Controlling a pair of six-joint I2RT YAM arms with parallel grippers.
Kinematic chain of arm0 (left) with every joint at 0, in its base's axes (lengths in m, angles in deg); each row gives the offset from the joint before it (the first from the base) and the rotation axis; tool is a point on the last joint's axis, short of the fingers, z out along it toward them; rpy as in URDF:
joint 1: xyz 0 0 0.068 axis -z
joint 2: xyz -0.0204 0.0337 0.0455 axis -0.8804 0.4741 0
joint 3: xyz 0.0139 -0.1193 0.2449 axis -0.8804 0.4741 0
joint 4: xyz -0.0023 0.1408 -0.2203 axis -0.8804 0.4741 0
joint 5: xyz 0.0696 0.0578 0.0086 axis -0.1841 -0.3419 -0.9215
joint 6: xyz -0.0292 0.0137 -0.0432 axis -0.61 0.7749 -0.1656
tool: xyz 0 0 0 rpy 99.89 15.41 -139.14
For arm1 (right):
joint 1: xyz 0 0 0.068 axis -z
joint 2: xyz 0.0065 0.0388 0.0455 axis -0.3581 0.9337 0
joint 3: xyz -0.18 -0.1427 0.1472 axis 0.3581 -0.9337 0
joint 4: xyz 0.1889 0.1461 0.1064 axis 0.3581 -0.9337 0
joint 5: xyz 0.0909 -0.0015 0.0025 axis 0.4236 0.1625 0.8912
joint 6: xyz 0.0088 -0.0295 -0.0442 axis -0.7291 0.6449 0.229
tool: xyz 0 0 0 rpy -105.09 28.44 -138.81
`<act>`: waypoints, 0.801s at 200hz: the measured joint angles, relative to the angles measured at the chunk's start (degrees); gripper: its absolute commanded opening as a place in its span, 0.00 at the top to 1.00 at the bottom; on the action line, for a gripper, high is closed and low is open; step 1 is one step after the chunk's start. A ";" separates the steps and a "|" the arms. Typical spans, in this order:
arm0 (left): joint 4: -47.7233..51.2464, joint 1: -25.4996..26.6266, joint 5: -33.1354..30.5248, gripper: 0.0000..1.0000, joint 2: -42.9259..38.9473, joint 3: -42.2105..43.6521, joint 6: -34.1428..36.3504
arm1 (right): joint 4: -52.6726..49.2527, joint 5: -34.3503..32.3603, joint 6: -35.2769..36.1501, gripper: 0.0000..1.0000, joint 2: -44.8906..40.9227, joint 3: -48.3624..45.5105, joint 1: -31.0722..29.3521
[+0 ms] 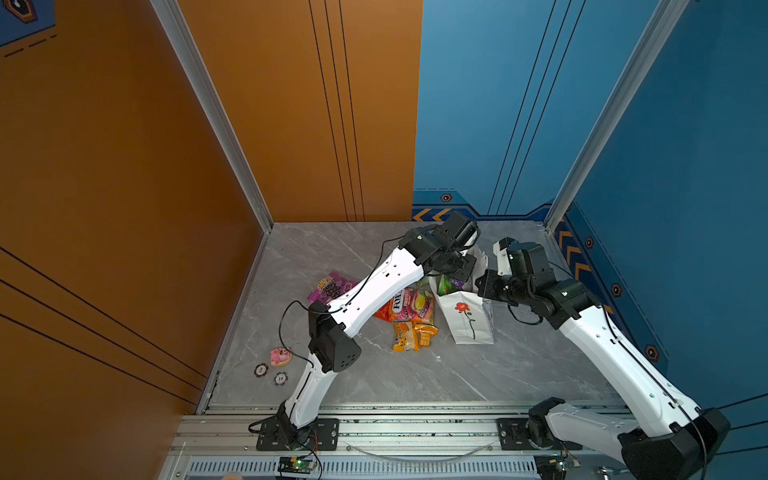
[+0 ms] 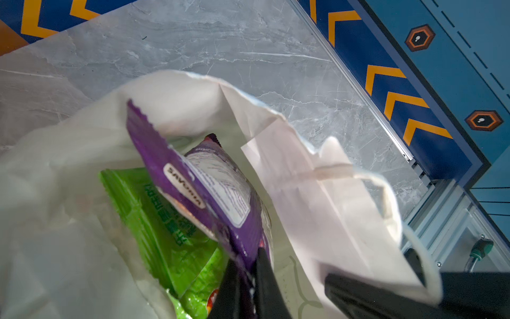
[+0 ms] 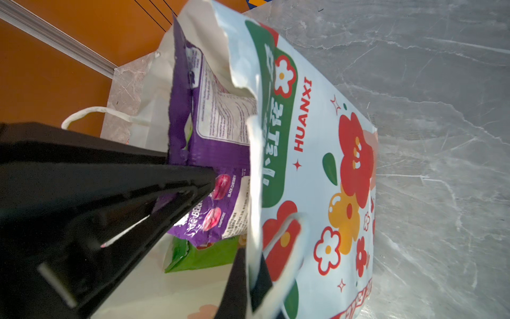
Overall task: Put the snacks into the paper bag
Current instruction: 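Lower the purple Savoria bag into the paper bag beside the Lay's bag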
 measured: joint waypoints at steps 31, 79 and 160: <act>-0.02 -0.70 1.16 1.00 0.66 0.00 -0.17 | 0.02 0.00 0.00 0.96 0.00 0.00 0.00; 0.00 -1.44 3.19 1.00 3.15 -0.35 -1.11 | 0.02 0.00 0.00 0.96 0.00 0.00 0.00; -0.02 -1.62 3.52 0.86 3.93 -1.73 -1.70 | 0.02 -0.02 0.02 0.96 0.00 0.00 0.00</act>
